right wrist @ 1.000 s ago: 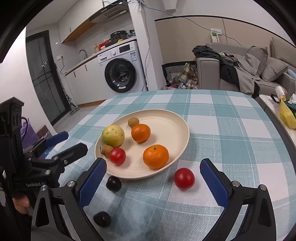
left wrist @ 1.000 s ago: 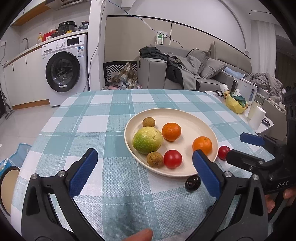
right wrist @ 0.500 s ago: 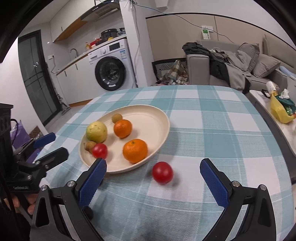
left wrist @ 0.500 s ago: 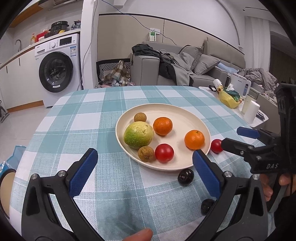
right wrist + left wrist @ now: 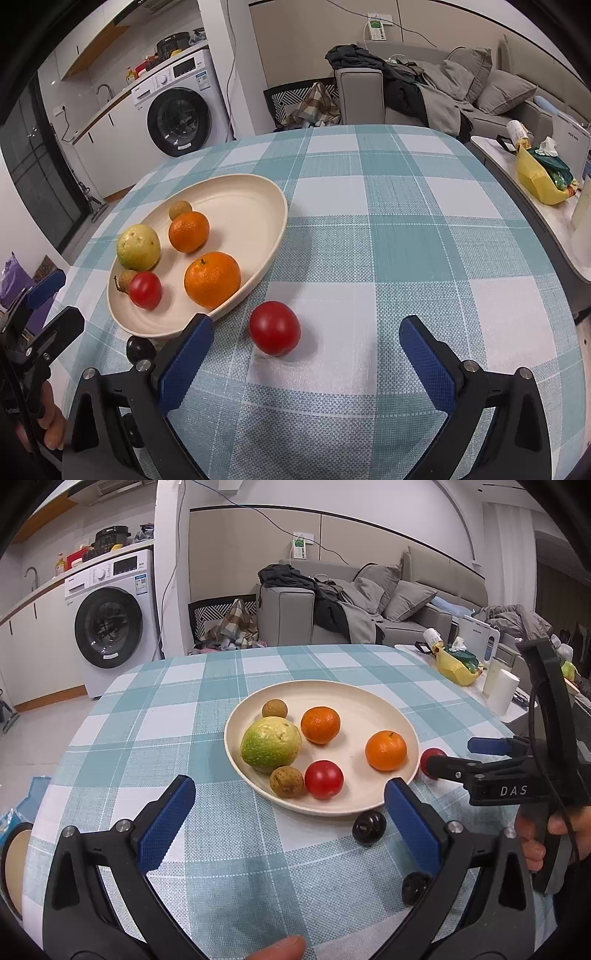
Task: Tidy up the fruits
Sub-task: 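Move the right gripper to the red tomato on the cloth and close on it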
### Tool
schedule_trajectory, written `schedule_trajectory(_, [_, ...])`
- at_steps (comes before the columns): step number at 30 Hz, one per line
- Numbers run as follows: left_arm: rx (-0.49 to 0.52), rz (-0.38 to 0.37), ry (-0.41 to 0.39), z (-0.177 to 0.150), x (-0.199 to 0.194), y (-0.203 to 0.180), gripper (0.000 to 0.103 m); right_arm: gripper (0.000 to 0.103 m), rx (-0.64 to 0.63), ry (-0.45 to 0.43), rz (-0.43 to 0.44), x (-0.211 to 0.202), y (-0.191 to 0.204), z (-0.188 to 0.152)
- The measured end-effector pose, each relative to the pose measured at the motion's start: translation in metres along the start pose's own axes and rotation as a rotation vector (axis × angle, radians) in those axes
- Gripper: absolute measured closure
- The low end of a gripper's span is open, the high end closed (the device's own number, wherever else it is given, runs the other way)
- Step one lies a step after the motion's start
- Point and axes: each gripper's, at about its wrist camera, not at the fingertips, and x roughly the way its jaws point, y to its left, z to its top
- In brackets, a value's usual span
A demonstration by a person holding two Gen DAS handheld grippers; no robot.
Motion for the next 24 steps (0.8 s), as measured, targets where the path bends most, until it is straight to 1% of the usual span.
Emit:
schedule_trajectory(4, [0.005,0.004,-0.004,0.0,-0.001,-0.001,0.001,0.002,-0.014,0.011,0.009,0.002,0.002,-0.001])
schedule_trajectory(6, [0.004,0.004,-0.003,0.0,-0.001,-0.001,0.001,0.009,-0.013,0.012,0.012,0.003,0.003,-0.001])
schedule_trajectory(7, [0.004,0.004,-0.003,0.0,-0.001,-0.001,0.001,0.015,-0.013,0.016,0.019,0.004,0.003,-0.001])
schedule_trajectory(8, [0.005,0.004,-0.003,0.0,-0.001,-0.001,0.001,0.019,-0.014,0.021,0.026,0.005,0.003,0.0])
schedule_trajectory(11, [0.007,0.004,-0.003,0.0,-0.001,-0.001,0.001,0.023,-0.022,0.031,0.04,0.006,0.005,0.0])
schedule_trajectory(13, [0.008,0.004,-0.002,0.0,-0.001,-0.001,0.001,0.024,-0.031,0.028,0.037,0.005,0.007,-0.001])
schedule_trajectory(16, [0.007,0.004,0.0,0.0,-0.001,-0.001,0.001,0.027,-0.03,0.035,0.048,0.006,0.007,-0.001])
schedule_trajectory(19, [0.006,0.006,0.0,0.0,-0.001,-0.001,0.001,0.036,-0.034,0.041,0.057,0.007,0.008,-0.001])
schedule_trajectory(24, [0.004,0.008,0.002,0.0,-0.002,-0.002,0.001,0.043,-0.057,0.037,0.05,0.006,0.013,-0.002])
